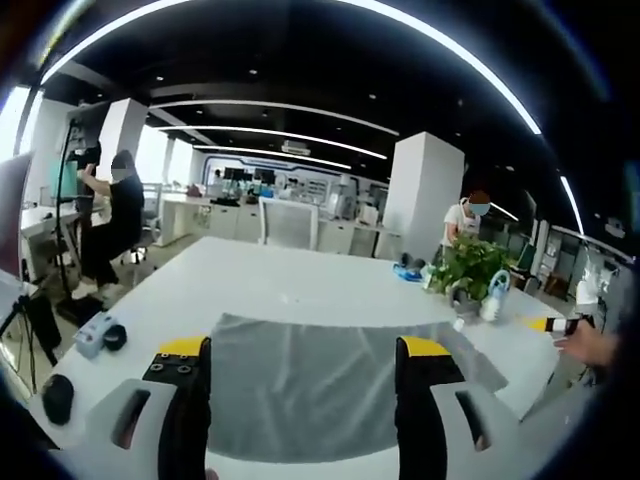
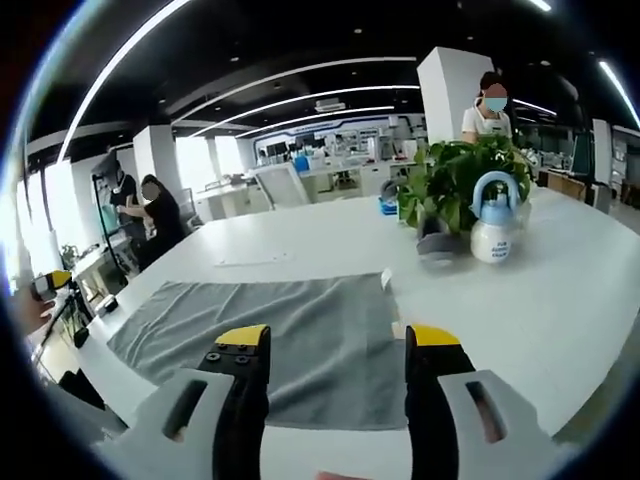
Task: Fold the towel on the table until its edges align and the towel forms a compact rectangular stack.
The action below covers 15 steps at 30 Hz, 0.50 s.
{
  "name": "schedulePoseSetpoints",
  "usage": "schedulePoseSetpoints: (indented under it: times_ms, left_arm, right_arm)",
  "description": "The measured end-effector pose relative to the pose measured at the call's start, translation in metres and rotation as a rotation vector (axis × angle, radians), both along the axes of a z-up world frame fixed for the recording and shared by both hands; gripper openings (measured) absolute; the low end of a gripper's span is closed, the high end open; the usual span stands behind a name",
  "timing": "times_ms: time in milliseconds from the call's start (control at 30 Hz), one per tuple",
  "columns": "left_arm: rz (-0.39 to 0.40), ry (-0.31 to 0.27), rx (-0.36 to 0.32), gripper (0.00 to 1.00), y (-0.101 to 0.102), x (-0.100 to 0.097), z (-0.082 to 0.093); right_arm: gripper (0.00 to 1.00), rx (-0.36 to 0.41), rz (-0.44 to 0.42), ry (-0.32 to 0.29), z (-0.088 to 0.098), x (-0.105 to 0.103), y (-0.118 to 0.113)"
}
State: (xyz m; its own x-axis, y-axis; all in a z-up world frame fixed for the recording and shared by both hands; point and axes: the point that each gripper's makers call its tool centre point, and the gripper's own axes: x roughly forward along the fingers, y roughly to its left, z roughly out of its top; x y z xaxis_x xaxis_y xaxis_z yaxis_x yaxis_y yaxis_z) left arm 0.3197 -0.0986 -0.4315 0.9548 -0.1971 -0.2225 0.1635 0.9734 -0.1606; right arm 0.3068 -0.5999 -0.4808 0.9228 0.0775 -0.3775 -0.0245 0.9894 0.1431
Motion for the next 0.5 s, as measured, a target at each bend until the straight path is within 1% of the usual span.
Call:
schedulePoseSetpoints:
  times_ms: [100,200,267,333,400,500]
  left_arm:
    - [-0.039,-0.012,-0.013,0.75,-0.006,0.009,0.004]
    - [-0.090,-0.006,-0.026,0.72,-0.014,0.017,0.005]
    - [-0.128,-0.010,-0.016,0.72,-0.021,0.025,0.006]
    - [-0.165,-0.001,0.001,0.71,-0.029,0.033,0.005]
    - [-0.189,0.004,0.008,0.71,-0.035,0.038,0.006]
    - [-0.211,-0.006,0.013,0.70,-0.048,0.049,0.010]
  right_arm:
    - [0.51,-0.008,-0.027,-0.001,0.003,-0.002,0.001]
    - [0.48,-0.031,-0.058,0.008,0.000,-0.004,0.000]
    - [0.46,-0.033,-0.077,0.013,-0.004,-0.005,-0.002]
    - [0.45,-0.030,-0.097,0.023,-0.008,-0.007,-0.005]
    - [0.42,-0.022,-0.109,0.029,-0.011,-0.007,-0.007]
    - [0.40,-0.026,-0.119,0.044,-0.018,-0.005,-0.011]
